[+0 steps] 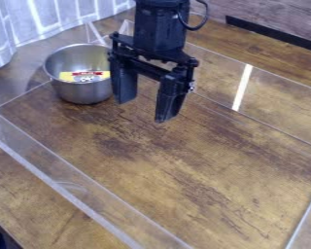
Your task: Put the yellow object in the silver pot
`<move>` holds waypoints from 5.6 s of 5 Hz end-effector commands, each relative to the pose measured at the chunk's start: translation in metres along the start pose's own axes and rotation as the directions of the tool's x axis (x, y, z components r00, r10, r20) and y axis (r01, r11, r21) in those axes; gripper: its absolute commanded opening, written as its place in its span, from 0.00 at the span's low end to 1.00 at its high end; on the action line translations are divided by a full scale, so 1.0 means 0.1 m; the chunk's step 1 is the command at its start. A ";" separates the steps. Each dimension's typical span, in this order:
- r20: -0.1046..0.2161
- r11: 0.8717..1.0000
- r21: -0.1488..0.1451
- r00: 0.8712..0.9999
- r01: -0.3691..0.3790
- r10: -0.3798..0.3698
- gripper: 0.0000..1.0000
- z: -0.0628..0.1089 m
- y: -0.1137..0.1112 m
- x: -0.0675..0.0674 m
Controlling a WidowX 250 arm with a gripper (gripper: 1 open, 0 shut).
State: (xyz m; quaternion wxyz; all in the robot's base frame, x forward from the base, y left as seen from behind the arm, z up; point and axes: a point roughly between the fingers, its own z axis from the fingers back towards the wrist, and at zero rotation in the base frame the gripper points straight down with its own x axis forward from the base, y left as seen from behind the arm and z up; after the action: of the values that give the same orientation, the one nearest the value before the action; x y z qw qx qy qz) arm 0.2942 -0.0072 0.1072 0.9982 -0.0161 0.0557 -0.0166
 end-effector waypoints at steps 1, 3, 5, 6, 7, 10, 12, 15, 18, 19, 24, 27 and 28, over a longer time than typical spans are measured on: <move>0.074 0.998 0.038 0.997 -0.040 0.037 1.00 0.28 0.19 0.13; 0.097 0.991 0.013 0.987 -0.130 0.128 1.00 0.43 0.10 -0.05; 0.108 0.990 -0.036 0.984 -0.137 0.140 1.00 0.43 -0.09 0.01; 0.118 0.992 -0.037 0.986 -0.117 0.120 1.00 0.45 -0.03 0.15; 0.107 0.990 -0.056 0.985 -0.133 0.138 1.00 0.44 -0.07 0.15; 0.069 0.994 -0.054 0.993 -0.090 0.094 1.00 0.43 -0.08 0.07; 0.063 0.992 -0.062 0.991 -0.112 0.115 1.00 0.44 0.01 -0.01; 0.050 0.993 -0.075 0.995 -0.086 0.089 1.00 0.38 0.17 -0.23; 0.082 0.998 -0.051 0.996 -0.024 0.028 1.00 0.29 0.14 -0.21; 0.070 0.999 -0.050 0.998 0.000 0.003 1.00 0.34 0.14 -0.24; 0.027 0.994 -0.109 0.999 0.022 -0.019 1.00 0.46 0.27 -0.35; 0.005 0.990 -0.123 0.998 -0.062 0.063 1.00 0.20 0.24 -0.31; 0.007 0.993 -0.109 0.999 -0.046 0.047 1.00 0.19 0.13 -0.27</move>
State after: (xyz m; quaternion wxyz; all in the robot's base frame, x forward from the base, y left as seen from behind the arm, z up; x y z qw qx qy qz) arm 0.2668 0.0081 0.1196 0.9947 -0.0734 0.0702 0.0147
